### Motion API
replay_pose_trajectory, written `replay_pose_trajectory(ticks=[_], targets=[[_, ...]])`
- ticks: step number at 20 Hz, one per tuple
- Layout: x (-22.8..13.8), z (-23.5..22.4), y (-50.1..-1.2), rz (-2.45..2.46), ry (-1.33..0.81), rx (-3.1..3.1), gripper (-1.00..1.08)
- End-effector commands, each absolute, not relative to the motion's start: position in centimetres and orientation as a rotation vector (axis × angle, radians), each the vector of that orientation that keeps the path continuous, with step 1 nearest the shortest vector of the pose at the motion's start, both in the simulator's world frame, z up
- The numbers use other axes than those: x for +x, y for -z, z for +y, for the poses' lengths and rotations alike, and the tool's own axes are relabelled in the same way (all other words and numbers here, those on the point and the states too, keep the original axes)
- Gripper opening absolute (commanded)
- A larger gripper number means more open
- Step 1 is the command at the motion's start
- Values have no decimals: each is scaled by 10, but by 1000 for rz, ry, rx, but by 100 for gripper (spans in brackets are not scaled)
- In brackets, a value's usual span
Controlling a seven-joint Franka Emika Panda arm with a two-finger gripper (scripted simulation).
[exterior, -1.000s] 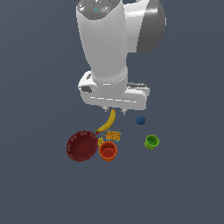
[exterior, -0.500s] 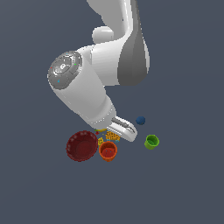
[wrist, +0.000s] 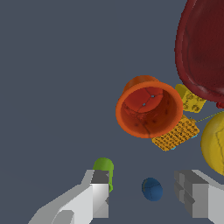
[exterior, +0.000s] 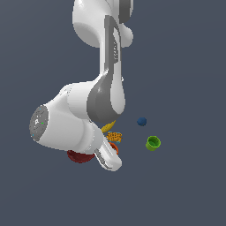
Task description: Pick up a designated object from a clutter of objects.
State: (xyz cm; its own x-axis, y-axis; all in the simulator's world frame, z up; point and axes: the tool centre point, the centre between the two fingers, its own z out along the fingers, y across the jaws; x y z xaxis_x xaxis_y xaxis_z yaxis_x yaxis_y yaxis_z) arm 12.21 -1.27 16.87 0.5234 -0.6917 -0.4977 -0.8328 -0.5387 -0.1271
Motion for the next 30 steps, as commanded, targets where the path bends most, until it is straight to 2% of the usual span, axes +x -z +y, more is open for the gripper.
replay_pose_trajectory(ticks=[1,14,23,30], targets=[[129,-17,-153,1354,-622,-2315,28],[149,-38,-96,1624,-844,-1919,28],[150,-41,-89,1652,-872,-1866,28],[147,-26,-75,1654,-874,-1862,28]])
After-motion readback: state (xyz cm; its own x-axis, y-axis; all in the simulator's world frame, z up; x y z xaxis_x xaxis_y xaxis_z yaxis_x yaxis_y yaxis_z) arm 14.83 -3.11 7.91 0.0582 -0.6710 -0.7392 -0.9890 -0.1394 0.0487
